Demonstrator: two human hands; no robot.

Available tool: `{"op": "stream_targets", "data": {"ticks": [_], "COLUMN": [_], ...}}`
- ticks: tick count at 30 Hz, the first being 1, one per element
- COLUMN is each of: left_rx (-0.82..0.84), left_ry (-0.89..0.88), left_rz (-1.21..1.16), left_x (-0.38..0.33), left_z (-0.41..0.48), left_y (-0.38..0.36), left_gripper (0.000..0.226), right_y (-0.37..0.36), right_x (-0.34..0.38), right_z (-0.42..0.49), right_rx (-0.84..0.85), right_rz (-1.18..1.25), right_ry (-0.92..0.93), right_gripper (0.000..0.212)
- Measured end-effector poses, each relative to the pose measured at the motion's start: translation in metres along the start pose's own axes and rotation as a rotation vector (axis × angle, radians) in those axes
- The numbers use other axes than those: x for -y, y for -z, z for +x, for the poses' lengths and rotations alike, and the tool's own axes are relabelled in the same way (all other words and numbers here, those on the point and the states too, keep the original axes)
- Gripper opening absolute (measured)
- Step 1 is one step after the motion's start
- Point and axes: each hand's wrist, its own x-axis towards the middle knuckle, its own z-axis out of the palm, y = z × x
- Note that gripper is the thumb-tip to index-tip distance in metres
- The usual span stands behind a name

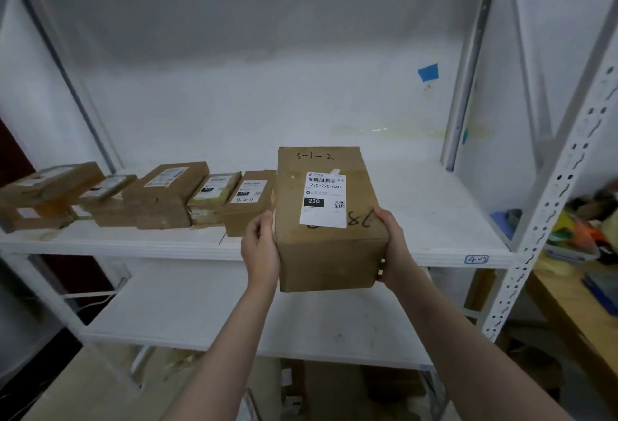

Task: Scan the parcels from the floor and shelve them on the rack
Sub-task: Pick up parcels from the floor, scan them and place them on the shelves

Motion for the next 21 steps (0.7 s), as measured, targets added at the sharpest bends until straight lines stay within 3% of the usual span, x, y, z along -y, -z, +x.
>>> {"op": "stream_targets", "data": {"ticks": [3,6,8,12,17,21], "left_rx": [-0.007,0.122,0.217,0.335,0.307,0.305], "left_ry": [-0.181,-0.375,-0.473,-0.482,-0.493,-0.497], "left_rz": [0.064,0.202,0.418,0.756,0.851,0.921], "left_x": [0.002,0.004,0.013,0.032,0.031,0.033], "left_z": [0.002,0.001,0.007,0.015,0.03,0.043], "left_y": [-0.001,-0.004,-0.006,-0.009,-0.017,-0.021], "left_gripper": [0.024,0.029,0.037,0.049,0.052,0.051], "right_y": [-0.007,-0.015,-0.018,-0.02,-0.029,-0.038], "right_x": [-0.001,-0.003,-0.005,-0.008,-0.009,-0.012], "right_z": [0.007,0.014,0.022,0.03,0.036,0.042], "right_rx": [-0.01,-0.038,-0.08,-0.087,-0.146,-0.189], "right_rz": [0.01,-0.018,-0.053,-0.135,-0.323,-0.457], "right_ry": [-0.007,-0.019,-0.041,0.006,0.151,0.298], "right_gripper": [0.035,0.036,0.042,0.048,0.105,0.077]}}
